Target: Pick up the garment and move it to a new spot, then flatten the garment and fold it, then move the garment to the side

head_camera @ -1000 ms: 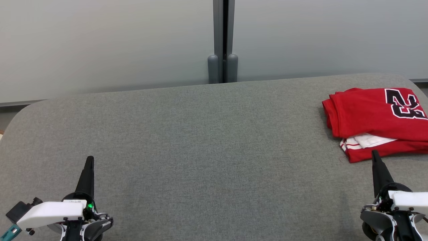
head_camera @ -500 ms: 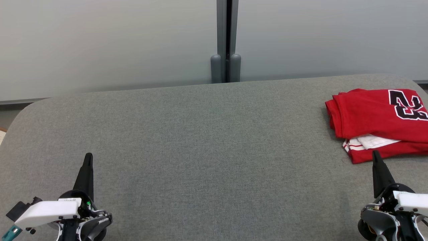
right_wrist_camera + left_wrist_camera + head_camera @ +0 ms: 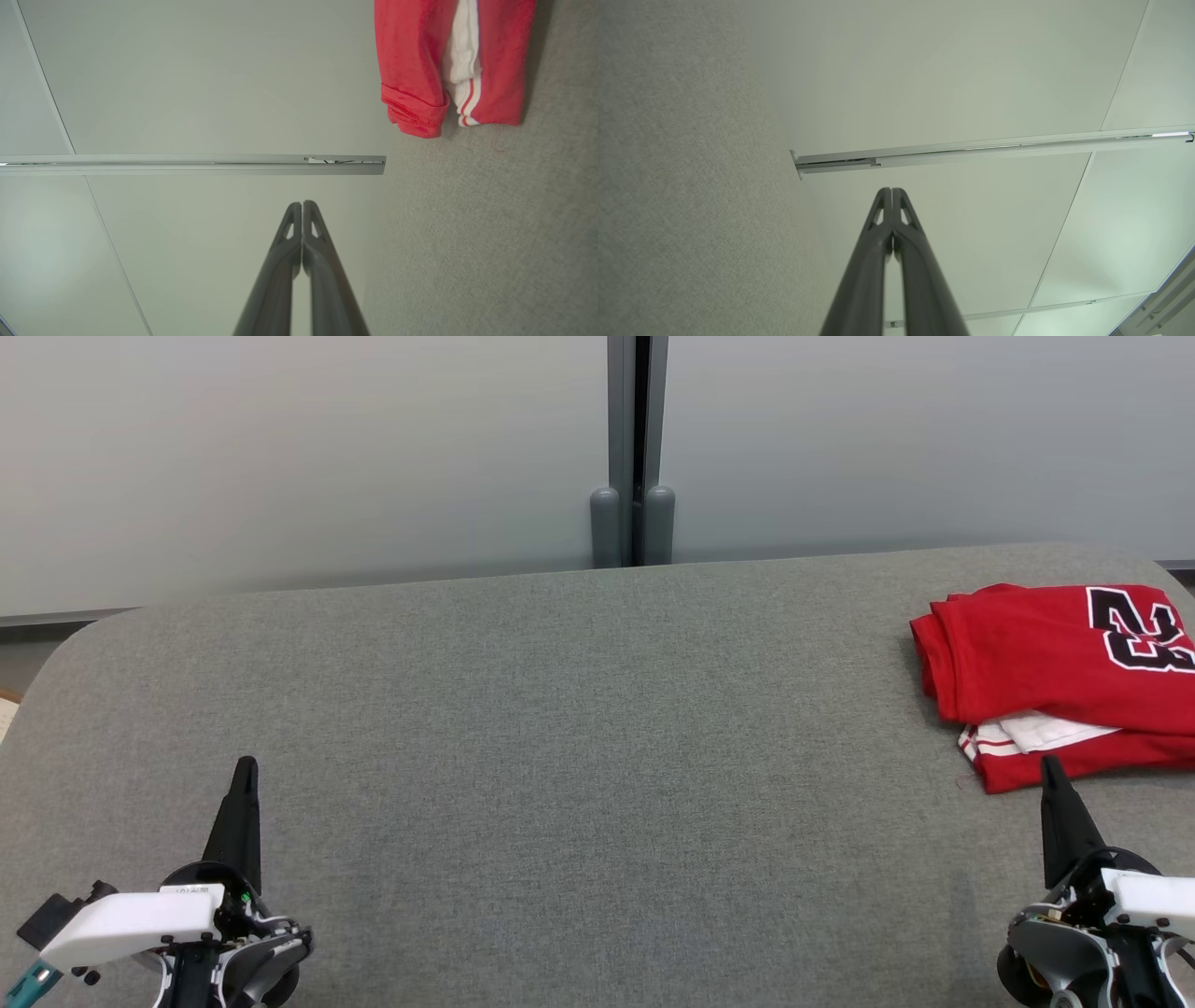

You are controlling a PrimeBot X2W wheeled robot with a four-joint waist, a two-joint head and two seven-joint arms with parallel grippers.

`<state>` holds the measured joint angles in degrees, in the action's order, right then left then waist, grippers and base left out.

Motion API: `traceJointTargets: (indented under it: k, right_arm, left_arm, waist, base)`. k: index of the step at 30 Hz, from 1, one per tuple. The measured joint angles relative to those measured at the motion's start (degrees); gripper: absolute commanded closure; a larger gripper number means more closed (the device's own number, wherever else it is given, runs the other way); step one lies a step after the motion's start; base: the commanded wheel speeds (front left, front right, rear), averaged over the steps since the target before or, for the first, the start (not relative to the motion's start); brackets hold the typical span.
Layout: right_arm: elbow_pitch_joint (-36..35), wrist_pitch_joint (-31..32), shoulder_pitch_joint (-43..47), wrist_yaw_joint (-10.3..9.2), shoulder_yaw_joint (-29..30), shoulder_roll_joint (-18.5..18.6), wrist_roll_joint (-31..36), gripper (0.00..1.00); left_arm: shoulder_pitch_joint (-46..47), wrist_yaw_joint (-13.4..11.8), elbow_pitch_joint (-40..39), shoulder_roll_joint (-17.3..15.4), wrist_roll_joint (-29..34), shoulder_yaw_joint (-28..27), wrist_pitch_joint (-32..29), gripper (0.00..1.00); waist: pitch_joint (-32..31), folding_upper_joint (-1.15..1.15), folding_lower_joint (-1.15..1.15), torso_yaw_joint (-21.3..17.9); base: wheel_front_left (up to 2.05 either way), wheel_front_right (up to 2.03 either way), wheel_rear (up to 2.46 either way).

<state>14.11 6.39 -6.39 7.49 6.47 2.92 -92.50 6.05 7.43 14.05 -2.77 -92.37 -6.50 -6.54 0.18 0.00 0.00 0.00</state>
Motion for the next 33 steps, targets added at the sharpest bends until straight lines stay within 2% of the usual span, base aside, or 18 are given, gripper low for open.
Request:
traceJointTargets:
  k: [33]
  right_arm:
    - [0.00,0.10,0.01,0.00,0.10,-0.04,0.00,1.00]
  left_arm:
    - [0.00,0.00,0.00,0.00,-0.01,0.00,0.00,1.00]
  waist:
    - [0.00,0.00,0.01,0.00]
  base:
    - [0.00,0.00,0.00]
